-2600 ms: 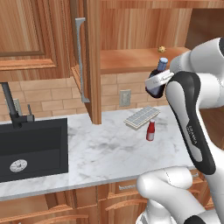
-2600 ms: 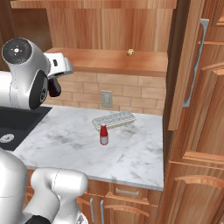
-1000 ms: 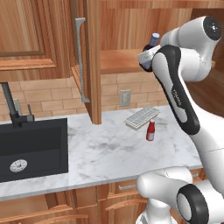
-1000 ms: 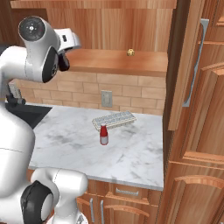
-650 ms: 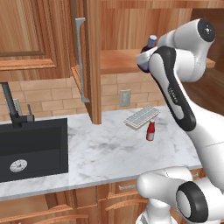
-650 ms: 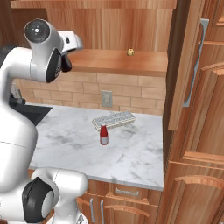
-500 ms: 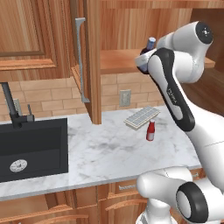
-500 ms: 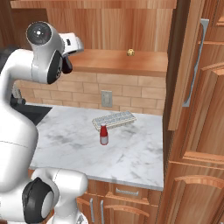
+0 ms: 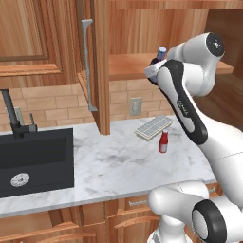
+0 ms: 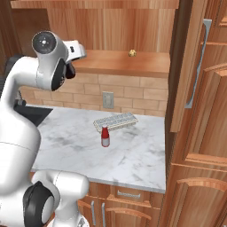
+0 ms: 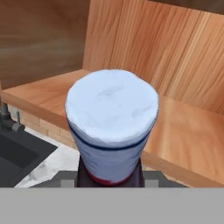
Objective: Pick the ketchup and condiment bottle from the counter and place them in the cabinet.
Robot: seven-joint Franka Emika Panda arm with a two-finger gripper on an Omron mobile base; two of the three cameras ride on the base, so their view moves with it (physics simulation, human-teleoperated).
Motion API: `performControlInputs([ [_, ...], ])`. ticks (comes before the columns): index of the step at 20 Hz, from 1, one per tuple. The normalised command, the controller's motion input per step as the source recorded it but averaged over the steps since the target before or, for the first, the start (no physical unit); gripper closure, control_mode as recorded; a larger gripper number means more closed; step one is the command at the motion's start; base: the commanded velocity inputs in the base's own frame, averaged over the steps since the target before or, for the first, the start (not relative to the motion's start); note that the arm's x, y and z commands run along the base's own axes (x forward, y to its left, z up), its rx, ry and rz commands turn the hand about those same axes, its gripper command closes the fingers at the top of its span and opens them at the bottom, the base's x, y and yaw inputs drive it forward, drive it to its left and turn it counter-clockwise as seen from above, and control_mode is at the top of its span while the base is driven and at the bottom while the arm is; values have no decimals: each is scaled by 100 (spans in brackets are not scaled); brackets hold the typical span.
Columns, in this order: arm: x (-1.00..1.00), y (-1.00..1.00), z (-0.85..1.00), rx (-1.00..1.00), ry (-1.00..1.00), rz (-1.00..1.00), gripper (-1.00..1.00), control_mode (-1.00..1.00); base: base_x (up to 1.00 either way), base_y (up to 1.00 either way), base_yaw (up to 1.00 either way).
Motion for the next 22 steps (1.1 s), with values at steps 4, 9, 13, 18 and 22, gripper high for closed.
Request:
performControlInputs([
  [4, 11, 0, 10, 0, -5, 0, 100, -100, 0, 0, 0],
  [9, 19, 0, 22, 0, -5, 0, 100, -100, 0, 0, 0],
  [13, 34, 0, 0, 0, 0, 0, 100, -100, 0, 0, 0],
  [18, 28, 0, -4, 0, 0, 0, 100, -100, 0, 0, 0],
  [22, 23, 0, -21, 0, 0, 0, 100, -100, 0, 0, 0],
])
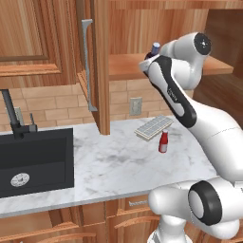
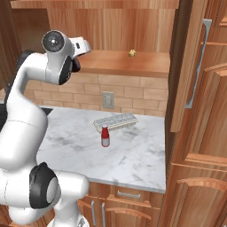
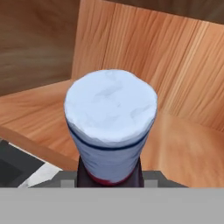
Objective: Pick the ketchup and condiment bottle from the counter and place them in the cabinet.
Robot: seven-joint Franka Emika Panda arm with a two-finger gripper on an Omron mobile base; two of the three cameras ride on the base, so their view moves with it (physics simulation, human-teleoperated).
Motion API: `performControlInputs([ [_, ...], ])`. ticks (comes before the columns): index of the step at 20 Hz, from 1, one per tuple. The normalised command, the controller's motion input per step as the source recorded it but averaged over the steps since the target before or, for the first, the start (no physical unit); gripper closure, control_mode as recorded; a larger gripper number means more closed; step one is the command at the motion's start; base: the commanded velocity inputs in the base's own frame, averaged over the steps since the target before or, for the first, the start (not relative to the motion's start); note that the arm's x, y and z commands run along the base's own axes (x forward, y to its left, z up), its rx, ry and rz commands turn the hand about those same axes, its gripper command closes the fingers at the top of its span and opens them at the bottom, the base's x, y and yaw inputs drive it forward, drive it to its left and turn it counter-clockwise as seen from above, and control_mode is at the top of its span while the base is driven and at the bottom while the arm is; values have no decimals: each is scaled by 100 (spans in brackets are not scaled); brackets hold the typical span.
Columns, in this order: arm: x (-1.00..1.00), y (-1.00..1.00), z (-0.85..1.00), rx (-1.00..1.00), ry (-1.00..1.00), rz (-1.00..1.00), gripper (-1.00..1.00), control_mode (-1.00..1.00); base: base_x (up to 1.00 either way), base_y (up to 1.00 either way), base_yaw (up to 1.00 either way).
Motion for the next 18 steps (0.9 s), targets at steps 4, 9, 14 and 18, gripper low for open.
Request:
performControlInputs([
  [4, 22, 0, -30, 0, 0, 0, 100, -100, 0, 0, 0],
  [9, 28, 0, -28, 0, 0, 0, 100, -100, 0, 0, 0],
  [14, 32, 0, -6, 0, 0, 0, 100, -100, 0, 0, 0],
  [18, 33, 0, 0, 0, 0, 0, 100, -100, 0, 0, 0],
])
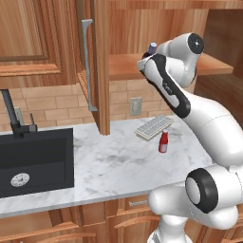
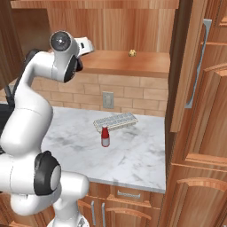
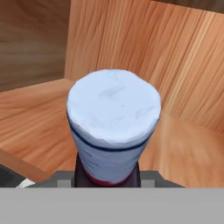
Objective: Pick the ketchup and condiment bottle from the counter and place them in the cabinet.
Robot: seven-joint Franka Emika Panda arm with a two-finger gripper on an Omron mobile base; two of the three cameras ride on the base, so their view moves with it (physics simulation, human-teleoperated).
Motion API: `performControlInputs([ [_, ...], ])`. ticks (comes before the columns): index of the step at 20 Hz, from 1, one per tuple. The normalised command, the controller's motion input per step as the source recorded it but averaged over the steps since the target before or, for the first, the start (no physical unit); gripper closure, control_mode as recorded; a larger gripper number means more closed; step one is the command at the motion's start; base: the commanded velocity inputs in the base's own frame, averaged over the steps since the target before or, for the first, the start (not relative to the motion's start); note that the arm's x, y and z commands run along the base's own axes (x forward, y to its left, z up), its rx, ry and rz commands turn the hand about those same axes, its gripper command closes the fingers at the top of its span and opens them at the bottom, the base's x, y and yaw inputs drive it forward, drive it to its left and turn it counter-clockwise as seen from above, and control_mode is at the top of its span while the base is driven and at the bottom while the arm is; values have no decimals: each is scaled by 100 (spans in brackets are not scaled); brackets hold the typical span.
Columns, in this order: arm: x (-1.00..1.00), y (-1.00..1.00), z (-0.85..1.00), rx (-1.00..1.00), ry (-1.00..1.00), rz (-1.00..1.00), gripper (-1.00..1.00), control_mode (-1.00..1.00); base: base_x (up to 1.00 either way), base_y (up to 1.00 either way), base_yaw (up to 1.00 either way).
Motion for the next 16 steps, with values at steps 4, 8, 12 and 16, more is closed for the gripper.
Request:
performControlInputs([
  [4, 37, 0, -1, 0, 0, 0, 100, -100, 0, 0, 0],
  [8, 36, 0, -8, 0, 0, 0, 100, -100, 0, 0, 0],
  [12, 33, 0, -16, 0, 0, 0, 100, -100, 0, 0, 0],
  [16, 29, 0, -23, 0, -1, 0, 100, -100, 0, 0, 0],
])
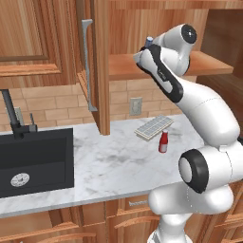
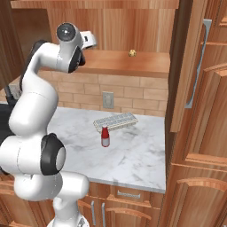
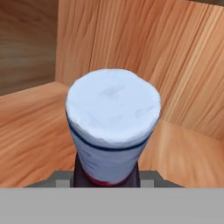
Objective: Pick the ketchup and condiment bottle from the counter and place them in the cabinet.
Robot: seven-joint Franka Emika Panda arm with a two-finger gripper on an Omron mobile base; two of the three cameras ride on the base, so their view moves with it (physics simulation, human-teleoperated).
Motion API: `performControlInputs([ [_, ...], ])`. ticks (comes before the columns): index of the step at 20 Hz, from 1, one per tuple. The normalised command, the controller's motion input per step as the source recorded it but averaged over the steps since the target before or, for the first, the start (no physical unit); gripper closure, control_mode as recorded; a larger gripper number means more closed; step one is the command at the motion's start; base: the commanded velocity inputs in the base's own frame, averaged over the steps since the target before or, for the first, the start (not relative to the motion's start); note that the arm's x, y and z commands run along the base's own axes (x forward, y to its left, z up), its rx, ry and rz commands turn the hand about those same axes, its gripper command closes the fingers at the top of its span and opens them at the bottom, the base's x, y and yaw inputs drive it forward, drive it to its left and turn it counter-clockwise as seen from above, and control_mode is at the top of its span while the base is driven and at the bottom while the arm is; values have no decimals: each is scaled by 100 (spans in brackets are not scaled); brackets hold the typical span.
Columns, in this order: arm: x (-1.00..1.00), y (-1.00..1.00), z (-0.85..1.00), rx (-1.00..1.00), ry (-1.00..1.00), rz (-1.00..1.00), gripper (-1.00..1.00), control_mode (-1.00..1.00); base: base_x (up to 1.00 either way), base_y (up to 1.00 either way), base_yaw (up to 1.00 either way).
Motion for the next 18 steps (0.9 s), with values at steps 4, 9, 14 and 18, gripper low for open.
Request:
performControlInputs([
  [4, 29, 0, -27, 0, -1, 0, 100, -100, 0, 0, 0],
  [9, 31, 0, -28, 0, -1, 0, 100, -100, 0, 0, 0],
  [14, 32, 0, -28, 0, 0, 0, 100, -100, 0, 0, 0],
  [18, 29, 0, -24, 0, -1, 0, 100, -100, 0, 0, 0],
])
